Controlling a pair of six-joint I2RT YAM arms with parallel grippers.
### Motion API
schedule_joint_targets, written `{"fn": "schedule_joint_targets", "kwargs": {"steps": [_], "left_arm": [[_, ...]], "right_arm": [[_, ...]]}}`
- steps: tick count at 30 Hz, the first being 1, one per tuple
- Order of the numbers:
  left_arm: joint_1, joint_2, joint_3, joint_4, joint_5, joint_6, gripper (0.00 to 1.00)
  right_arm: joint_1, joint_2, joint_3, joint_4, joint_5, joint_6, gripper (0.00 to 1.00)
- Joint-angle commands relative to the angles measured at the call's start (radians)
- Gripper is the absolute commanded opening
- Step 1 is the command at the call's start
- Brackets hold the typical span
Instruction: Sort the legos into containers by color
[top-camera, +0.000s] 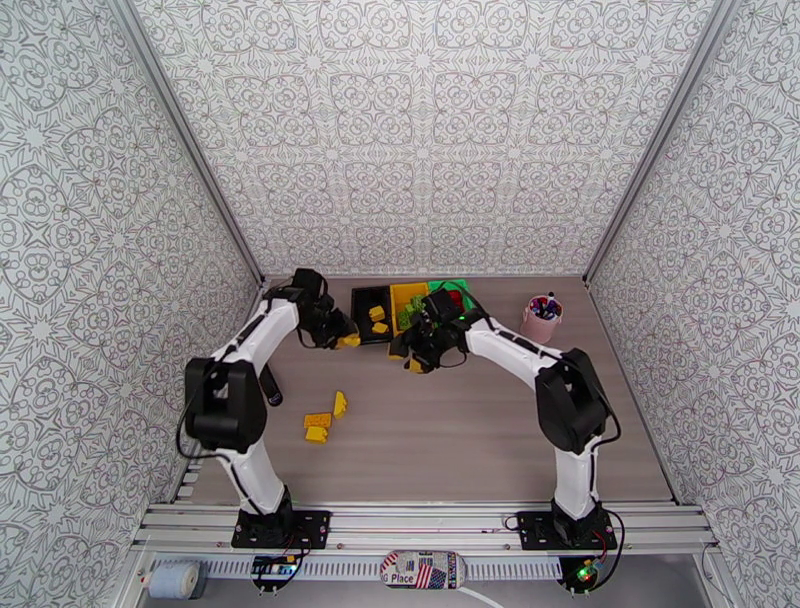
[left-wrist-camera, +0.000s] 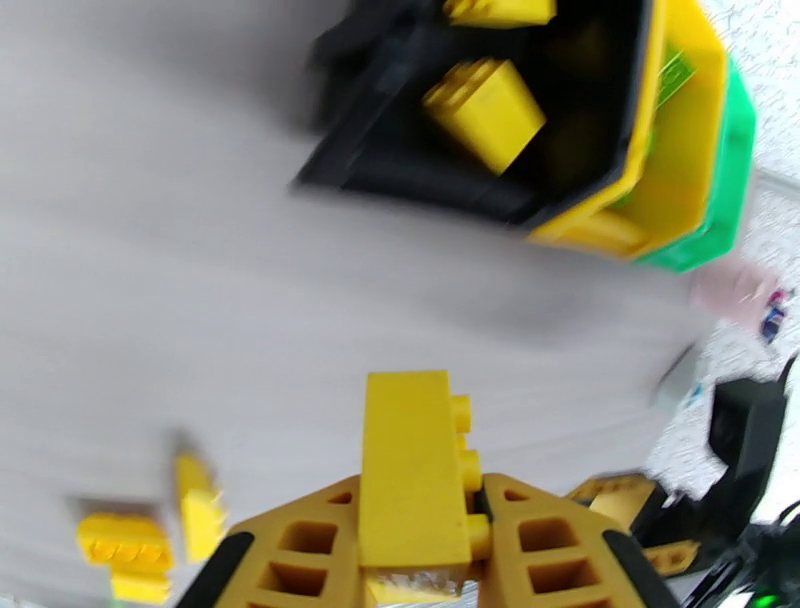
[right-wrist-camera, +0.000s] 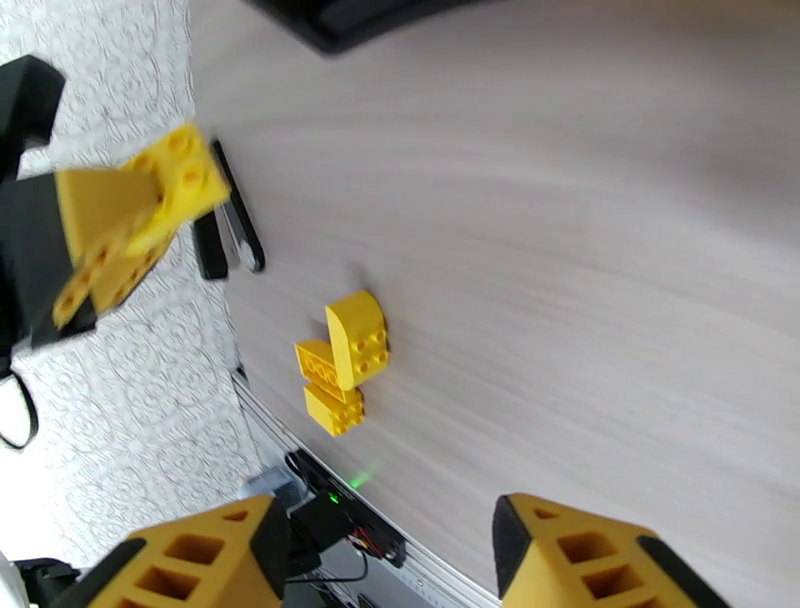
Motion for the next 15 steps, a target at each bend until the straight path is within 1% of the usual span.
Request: {"fn": "schedule_joint_targets", "kwargs": {"steps": [1,6,8,10,13,15], "left_arm": [[0.002,0.091,0.141,0.046,0.047,-0.068,0.28],[0.01,0.265,0.401,-0.023,0.038,-0.086,0.33],[0.013,0.335,0.528,-0.072,0.032,-0.083,0.42],[0.017,0.394,0.611,-0.111,0.025,-0.081,0.51],[0.022,0.411,0.651,-0.124,0.012,-0.093,0.66],[0.027,0.4,0.645,-0.119,0.005,-0.093,0.7]], "right_arm": [[-0.006,-0.07,-0.051,0.034,0.001,0.027,0.59],[-0.02,-0.134,-0.132,0.062,0.025,0.049,0.59],[-0.024,-0.16,-0.158,0.063,0.035,0.053,0.59],[-0.028,-0.176,-0.174,0.054,0.043,0.051,0.59],[-0.032,-0.197,-0.183,0.01,0.072,0.034,0.59],[-0.031,-0.209,-0.188,-0.012,0.09,0.024,0.6]]}}
